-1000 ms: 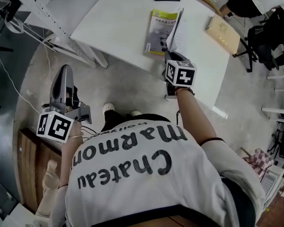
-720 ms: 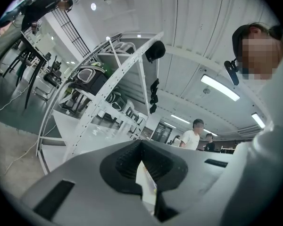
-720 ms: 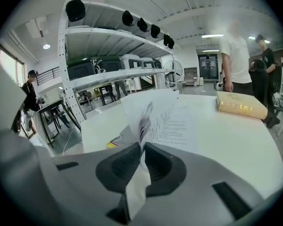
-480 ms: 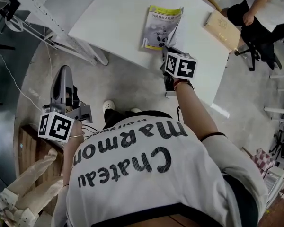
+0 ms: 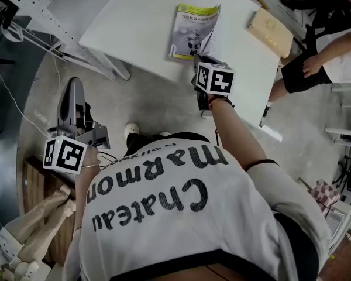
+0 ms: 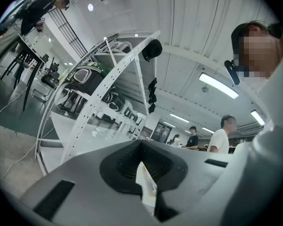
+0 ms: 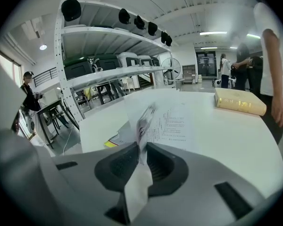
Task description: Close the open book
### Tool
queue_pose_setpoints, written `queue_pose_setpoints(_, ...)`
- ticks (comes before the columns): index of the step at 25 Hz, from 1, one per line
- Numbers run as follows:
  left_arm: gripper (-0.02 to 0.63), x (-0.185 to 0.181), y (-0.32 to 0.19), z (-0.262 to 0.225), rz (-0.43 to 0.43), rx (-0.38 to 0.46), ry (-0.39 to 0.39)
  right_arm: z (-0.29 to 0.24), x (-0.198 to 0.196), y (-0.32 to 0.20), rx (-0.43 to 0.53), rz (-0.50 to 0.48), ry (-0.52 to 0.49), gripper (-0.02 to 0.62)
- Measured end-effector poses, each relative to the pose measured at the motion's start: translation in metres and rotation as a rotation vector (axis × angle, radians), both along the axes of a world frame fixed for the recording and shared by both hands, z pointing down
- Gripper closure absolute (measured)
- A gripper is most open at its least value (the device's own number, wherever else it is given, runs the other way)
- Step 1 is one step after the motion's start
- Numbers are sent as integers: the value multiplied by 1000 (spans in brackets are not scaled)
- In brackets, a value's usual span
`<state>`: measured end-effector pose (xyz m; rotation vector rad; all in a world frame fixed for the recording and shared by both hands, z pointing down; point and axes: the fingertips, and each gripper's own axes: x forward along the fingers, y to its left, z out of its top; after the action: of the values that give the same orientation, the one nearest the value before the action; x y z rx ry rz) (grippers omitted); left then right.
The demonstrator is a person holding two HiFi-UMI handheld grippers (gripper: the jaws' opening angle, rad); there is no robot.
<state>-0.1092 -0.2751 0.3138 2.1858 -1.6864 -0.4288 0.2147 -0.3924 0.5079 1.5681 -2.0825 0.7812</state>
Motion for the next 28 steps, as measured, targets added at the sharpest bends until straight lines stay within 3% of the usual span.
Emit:
queue_pose_setpoints(9, 583, 0, 1, -1, 10, -2, -1, 4, 9, 1, -16, 39, 3, 483)
queue_pose_setpoints(28, 583, -2, 6, 1, 8, 3, 1, 12, 15, 3, -45, 47, -2, 465)
